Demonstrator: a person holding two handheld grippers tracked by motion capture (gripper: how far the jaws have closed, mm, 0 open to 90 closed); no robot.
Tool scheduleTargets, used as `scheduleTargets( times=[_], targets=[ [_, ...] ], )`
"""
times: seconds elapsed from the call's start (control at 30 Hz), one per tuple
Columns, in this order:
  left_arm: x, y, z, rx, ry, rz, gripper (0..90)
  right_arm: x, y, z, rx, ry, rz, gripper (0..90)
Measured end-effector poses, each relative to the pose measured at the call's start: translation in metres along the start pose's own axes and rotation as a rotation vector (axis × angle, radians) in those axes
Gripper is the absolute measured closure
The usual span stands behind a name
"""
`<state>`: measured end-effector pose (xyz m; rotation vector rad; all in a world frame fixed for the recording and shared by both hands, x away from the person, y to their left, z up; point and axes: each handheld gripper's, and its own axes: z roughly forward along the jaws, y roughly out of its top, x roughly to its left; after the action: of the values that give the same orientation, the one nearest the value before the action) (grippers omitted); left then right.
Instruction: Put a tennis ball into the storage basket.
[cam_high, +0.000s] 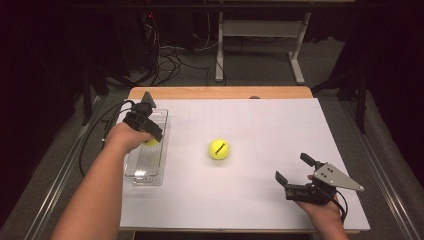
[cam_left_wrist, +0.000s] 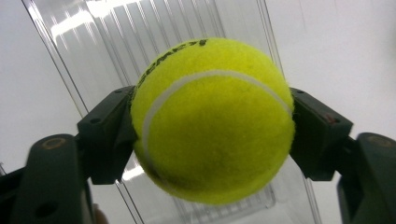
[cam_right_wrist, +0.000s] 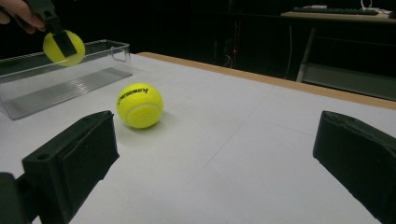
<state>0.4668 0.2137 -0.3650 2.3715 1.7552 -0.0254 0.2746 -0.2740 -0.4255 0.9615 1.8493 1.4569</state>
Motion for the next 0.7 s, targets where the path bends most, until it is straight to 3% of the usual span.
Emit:
scheduleTargets(
  times=[0.03, 0.1, 0.2, 0.7],
  targets=[
    [0.0, 0.0, -0.002, -0.012, -0.016, 0.002, 0.8, 0.0, 0.0, 0.0, 0.0, 0.0, -0.001, 0.4],
    [-0.003, 0.001, -0.002, -0.003, 0.008, 0.004, 0.6, 0.0, 0.0, 0.0, -0.001, 0.001, -0.002, 0.4],
    [-0.004, 0.0, -0.001, 0.01, 0.011, 0.015, 0.6, 0.0, 0.0, 0.0, -0.003, 0.002, -0.002, 0.4],
    [-0.011, -0.003, -0.002, 0.015, 0.008, 0.037, 0.7, 0.001, 0.001, 0.0, -0.002, 0.002, -0.006, 0.4]
  ],
)
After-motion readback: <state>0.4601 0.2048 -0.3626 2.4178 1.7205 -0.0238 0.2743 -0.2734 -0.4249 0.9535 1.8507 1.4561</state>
